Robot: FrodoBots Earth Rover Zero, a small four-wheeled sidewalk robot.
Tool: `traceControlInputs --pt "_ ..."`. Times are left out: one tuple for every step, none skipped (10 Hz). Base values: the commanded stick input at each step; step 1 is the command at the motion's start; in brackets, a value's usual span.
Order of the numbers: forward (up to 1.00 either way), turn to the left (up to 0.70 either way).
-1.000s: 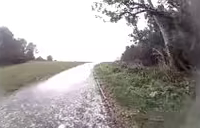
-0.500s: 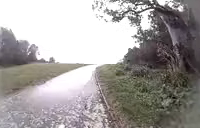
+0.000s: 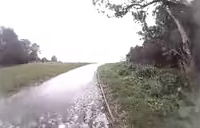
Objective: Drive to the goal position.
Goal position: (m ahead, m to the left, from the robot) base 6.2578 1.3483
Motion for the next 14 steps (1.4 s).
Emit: traceControlInputs --pt "0.0 0.45" --pt "0.0 0.45" --pt "0.0 0.45" --pt "0.0 0.45" --pt "0.0 0.45" --pt "0.0 0.45" --pt "0.0 0.45" --pt "0.0 0.45" --pt "0.0 0.45" --pt "0.0 0.45" --pt "0.0 0.45" --pt "0.0 0.45" --pt "0.0 0.45" --pt "0.0 0.45"
